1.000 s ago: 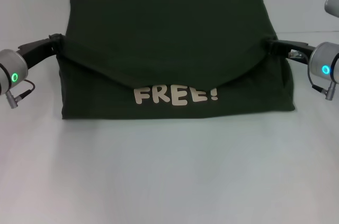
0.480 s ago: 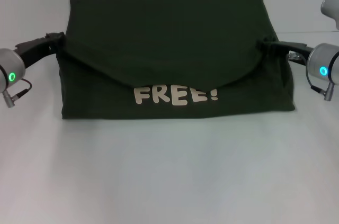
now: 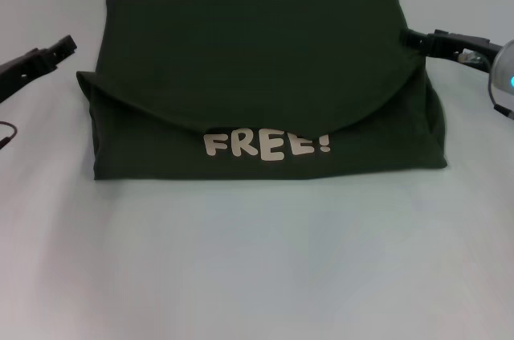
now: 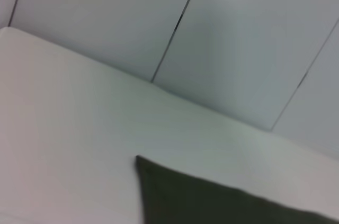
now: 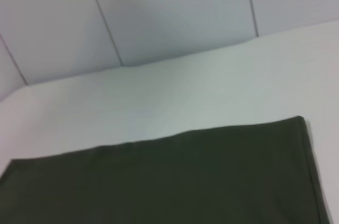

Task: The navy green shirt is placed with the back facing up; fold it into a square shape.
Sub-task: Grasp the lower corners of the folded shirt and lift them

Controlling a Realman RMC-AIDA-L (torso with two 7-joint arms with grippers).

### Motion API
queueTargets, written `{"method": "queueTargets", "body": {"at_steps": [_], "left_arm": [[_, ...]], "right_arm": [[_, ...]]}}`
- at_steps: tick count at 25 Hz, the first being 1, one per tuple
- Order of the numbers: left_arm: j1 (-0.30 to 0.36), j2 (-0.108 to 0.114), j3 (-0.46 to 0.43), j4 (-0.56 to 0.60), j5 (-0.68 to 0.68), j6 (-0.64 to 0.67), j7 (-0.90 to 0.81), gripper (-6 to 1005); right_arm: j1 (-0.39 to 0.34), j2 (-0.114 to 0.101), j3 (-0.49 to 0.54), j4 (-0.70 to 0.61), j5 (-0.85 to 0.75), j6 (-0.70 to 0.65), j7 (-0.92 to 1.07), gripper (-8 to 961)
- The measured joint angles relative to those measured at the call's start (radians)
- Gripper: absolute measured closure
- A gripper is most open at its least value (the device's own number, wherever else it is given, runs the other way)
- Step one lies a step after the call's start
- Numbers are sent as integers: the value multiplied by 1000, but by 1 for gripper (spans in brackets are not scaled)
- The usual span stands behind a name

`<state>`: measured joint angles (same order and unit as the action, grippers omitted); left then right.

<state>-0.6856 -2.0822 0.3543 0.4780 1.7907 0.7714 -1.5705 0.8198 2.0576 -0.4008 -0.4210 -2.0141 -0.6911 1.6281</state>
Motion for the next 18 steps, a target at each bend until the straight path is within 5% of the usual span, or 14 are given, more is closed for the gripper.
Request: {"method": "queueTargets", "body": {"at_steps": [3,12,18], "left_arm": [[47,-1,1,35,-33,101,-11,282],[166,16,10,61,-50,356,-22,114],[254,18,116,100,-33,422,2,90]], "right_arm": [[-24,-7,2,-35,0,-86,51,207],[-133,-59,-16,-90,-2,-431,217,145],[-195,-76,-4,-96,2,-583,277,140]]}}
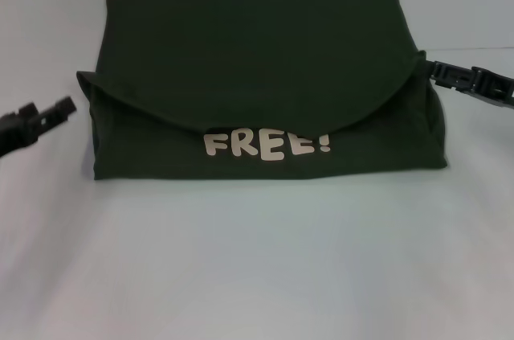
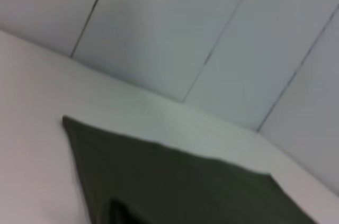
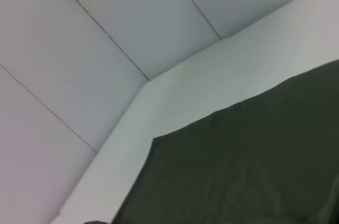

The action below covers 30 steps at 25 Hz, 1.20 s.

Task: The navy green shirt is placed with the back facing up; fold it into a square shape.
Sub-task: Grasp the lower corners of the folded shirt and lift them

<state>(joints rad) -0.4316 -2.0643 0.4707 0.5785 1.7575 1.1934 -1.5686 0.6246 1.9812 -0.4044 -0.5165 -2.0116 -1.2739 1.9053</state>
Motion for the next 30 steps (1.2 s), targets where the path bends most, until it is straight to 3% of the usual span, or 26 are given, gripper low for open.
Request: {"method": "queueTargets", "body": {"at_steps": [4,8,16,30], "left_arm": [[46,-2,83,25,3,-4,45,90],[63,-7,110,25,35,-12,123,90],[32,-67,128,34,146,-138,247,91],[8,-98,201,38,159,-201,302,91]], "right_arm": [[-24,1,4,-2,21,-23,25,142],[-33,8,5,2,32,-23,36,144],[-37,16,6,9,51,-16,37,144],[-48,26,8,10,73,1,25,144]]}}
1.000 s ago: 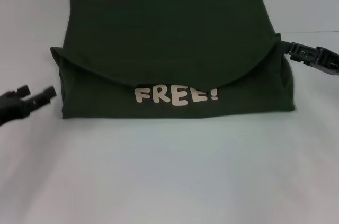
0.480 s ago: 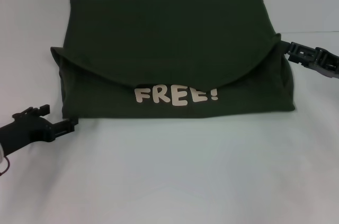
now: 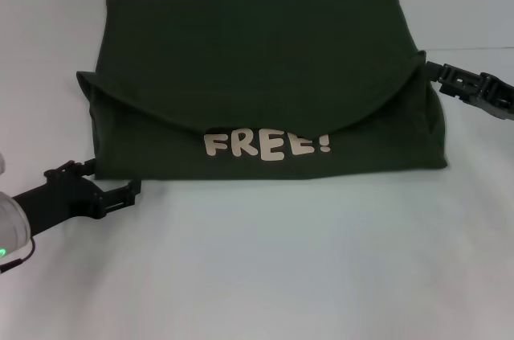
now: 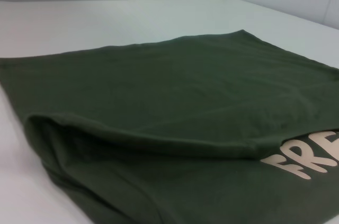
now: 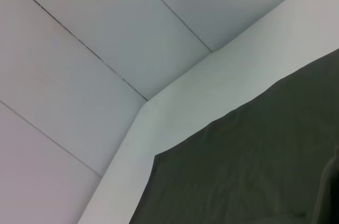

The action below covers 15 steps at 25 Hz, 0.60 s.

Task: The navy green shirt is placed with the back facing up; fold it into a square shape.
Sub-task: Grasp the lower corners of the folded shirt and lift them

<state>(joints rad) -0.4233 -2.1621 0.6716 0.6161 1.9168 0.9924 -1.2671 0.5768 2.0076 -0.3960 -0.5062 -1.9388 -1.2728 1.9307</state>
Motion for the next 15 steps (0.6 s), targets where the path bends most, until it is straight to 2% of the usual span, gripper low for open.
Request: {"method": "queueTargets", "body": {"at_steps": [15], "left_arm": [[-10,1,11,-1,0,-33,-3,111]], "right_arm": [[-3,2,2,0,0,11,-2,145]]}}
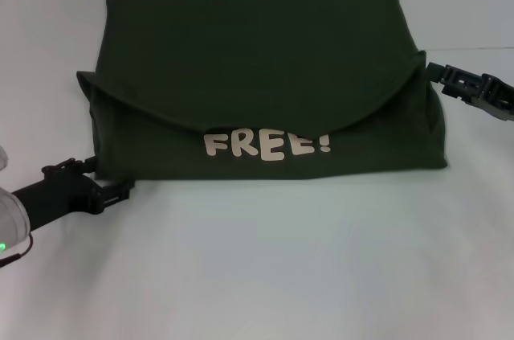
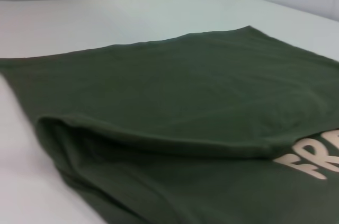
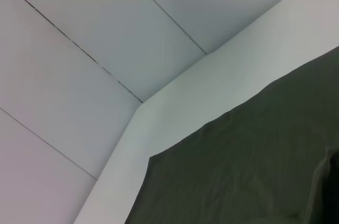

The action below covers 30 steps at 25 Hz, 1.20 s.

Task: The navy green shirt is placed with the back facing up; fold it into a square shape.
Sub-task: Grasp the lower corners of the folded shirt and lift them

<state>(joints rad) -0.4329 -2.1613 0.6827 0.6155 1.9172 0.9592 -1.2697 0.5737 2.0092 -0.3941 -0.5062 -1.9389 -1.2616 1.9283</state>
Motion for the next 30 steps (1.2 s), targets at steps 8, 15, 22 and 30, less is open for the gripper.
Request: {"method": "queueTargets", "body": {"at_steps": [8,15,22,30], "left_arm": [[-18,2,0,4,1,-32,-7,278],[-25,4,2,-2,14,-57,-10,550],[-25,6,1,1,18,-55,-18,892],[-14,7,1,27,25,10,-44,961]], "right_arm": [[-3,2,0,0,0,-1,0,144],[-7,2,1,0,0,-3,0,144],[-8,0,-1,0,-1,-3,0,145],[7,-38,-72,-11,-133,53,105,147]]}}
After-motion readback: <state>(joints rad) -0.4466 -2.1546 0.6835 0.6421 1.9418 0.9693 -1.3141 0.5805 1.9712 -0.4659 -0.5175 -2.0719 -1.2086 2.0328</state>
